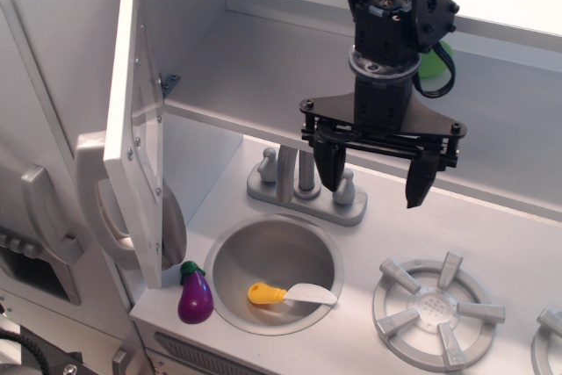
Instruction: Close microwave
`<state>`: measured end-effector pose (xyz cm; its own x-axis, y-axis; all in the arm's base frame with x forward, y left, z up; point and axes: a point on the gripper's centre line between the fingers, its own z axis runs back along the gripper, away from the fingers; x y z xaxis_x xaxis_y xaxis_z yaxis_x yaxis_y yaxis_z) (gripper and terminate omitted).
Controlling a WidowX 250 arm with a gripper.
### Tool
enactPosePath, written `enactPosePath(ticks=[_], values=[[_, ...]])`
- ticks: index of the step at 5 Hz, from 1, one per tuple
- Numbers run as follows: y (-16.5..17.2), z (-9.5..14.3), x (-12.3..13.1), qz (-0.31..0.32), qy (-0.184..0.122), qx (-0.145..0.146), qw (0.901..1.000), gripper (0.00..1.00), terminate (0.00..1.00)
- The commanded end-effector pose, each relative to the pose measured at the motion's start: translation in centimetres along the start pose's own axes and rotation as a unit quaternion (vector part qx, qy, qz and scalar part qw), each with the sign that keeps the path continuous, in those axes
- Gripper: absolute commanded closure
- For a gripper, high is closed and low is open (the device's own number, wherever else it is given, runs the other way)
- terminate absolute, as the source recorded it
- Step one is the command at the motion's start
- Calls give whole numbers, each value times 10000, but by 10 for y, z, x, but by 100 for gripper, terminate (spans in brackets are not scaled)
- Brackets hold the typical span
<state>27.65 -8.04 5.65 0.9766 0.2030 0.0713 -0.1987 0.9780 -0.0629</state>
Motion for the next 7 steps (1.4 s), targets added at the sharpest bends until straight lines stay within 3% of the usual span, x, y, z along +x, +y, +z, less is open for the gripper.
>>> enactPosePath(ticks=[1,2,4,6,7], values=[[0,0,0,0,0,0,10000,0,0],[12,31,9,13,127,-245,9996,0,0],[58,99,3,108,-13,-717,9974,0,0],[103,129,-19,174,-342,-779,9962,0,0],[119,129,-28,204,-278,-486,9982,0,0]])
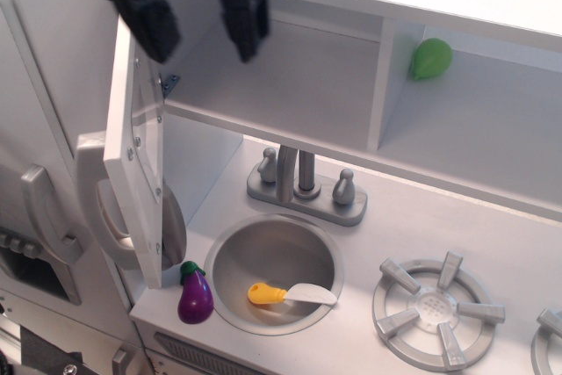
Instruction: Close microwave
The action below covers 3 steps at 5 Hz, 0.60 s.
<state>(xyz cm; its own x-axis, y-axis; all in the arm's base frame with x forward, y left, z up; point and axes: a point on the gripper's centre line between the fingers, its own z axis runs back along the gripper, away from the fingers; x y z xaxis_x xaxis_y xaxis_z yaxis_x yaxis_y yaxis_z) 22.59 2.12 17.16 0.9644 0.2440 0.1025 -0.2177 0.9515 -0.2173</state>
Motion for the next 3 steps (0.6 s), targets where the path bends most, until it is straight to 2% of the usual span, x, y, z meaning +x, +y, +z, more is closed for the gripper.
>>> enactPosePath(ticks=[1,2,3], values=[[28,4,-15,5,-220,615,9979,0,0],[37,-3,-16,227,-340,921,9949,0,0],[39,-10,-9,427,-373,1044,9929,0,0]])
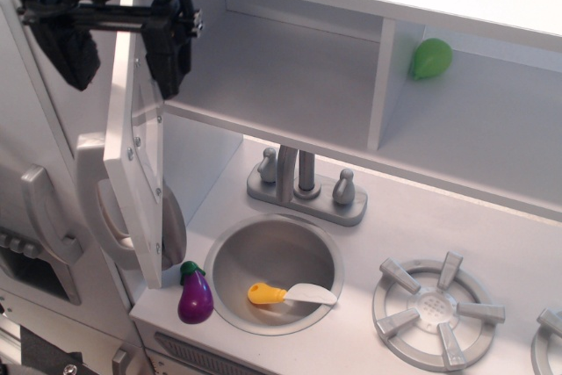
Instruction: Close microwave
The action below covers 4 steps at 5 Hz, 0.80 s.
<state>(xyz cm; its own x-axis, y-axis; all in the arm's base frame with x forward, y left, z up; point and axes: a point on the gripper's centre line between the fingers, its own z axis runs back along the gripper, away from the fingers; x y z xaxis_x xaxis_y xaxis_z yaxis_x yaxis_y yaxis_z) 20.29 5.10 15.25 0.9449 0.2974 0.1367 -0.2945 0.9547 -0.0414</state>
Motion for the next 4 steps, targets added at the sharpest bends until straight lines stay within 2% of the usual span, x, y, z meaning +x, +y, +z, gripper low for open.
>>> enactPosePath(ticks=[1,2,4], values=[[1,-8,15,351,-128,215,9991,0,0],[-1,-19,24,532,-165,291,9980,0,0],[-26,-30,40,665,-109,-32,9977,0,0]])
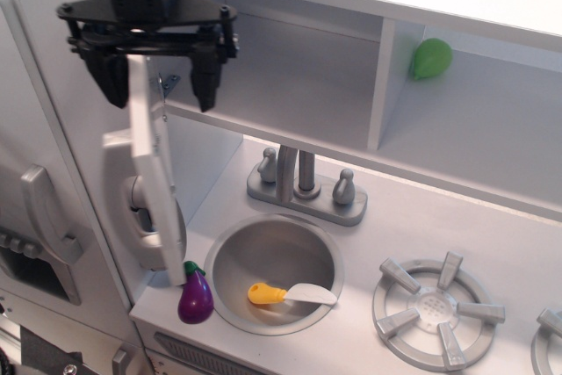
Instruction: Close microwave
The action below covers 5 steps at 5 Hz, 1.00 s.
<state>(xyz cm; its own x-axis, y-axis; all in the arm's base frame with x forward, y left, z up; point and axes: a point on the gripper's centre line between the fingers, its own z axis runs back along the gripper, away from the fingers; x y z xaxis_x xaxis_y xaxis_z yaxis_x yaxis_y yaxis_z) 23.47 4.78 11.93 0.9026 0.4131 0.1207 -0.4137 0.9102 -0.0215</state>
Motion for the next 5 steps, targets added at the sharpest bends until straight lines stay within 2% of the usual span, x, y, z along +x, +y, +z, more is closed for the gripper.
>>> enactPosePath(ticks=[1,3,4,5], values=[[-40,13,24,200,-113,-432,9988,0,0],[-72,49,22,224,-219,-965,9948,0,0],[-69,59,-8,-251,-94,-1073,9939,0,0],[-41,42,-36,-749,192,-720,9944,0,0]])
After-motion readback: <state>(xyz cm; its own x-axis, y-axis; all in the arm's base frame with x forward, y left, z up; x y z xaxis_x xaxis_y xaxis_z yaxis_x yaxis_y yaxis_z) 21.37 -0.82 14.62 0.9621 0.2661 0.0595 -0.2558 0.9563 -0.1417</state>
